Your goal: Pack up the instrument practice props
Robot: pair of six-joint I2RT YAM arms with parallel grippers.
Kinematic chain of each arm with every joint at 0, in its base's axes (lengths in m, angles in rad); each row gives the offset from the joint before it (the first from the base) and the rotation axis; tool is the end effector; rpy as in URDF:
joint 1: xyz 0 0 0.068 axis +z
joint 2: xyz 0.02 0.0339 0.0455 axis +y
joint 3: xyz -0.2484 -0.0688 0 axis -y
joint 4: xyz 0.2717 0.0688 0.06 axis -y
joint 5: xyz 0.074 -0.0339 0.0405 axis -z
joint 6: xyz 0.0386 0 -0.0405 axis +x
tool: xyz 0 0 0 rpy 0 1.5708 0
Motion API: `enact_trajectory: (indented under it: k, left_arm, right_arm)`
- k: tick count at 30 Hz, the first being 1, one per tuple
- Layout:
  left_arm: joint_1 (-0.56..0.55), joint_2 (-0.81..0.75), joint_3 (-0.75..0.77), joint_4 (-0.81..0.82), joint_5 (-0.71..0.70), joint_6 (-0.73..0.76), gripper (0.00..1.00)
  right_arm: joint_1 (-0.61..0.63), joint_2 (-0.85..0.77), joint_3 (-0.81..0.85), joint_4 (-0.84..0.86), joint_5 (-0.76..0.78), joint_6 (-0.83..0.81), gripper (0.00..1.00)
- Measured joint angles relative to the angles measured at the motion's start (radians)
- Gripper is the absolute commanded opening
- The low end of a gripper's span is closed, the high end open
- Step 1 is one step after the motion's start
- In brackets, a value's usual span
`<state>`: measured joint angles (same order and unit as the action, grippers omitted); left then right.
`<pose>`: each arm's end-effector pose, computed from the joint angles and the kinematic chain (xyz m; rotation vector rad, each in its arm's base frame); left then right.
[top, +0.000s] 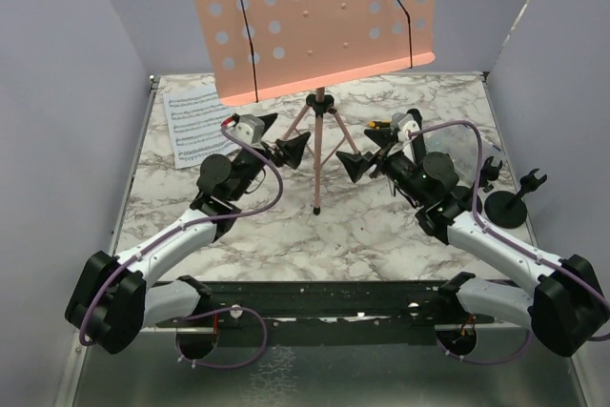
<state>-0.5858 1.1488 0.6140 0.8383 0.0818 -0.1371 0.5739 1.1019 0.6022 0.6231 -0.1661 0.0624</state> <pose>0.2398 -0.1629 0.2869 0.3586 1.2470 -0.6731 0.2369 0.1607 0.2714 -0.5074 1.3913 0.6385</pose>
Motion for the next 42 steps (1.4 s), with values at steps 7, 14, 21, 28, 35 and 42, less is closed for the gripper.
enact_trajectory:
  k: [7, 14, 21, 28, 35, 42]
  left_arm:
    - [0.188, 0.04, -0.008, 0.011, 0.129, -0.058, 0.98]
    - [0.309, 0.117, 0.018, 0.024, 0.27, -0.106, 0.99]
    - [0.373, 0.271, 0.2, 0.064, 0.455, -0.15, 0.98]
    - [0.408, 0.452, 0.412, 0.098, 0.652, -0.206, 0.96]
    - [0.414, 0.56, 0.492, 0.111, 0.744, -0.287, 0.94]
    - [0.414, 0.491, 0.372, 0.159, 0.744, -0.304, 0.94]
  right_arm:
    - [0.0, 0.01, -0.002, 0.014, -0.009, -0.026, 0.96]
    - [0.0, 0.099, 0.021, 0.043, -0.027, -0.025, 0.95]
    - [0.0, 0.165, 0.08, 0.106, -0.052, -0.009, 0.95]
    - [0.0, 0.168, 0.082, 0.122, -0.066, -0.002, 0.95]
    - [0.0, 0.168, 0.082, 0.12, -0.066, -0.004, 0.92]
    - [0.004, 0.241, 0.098, 0.183, 0.004, -0.008, 0.92]
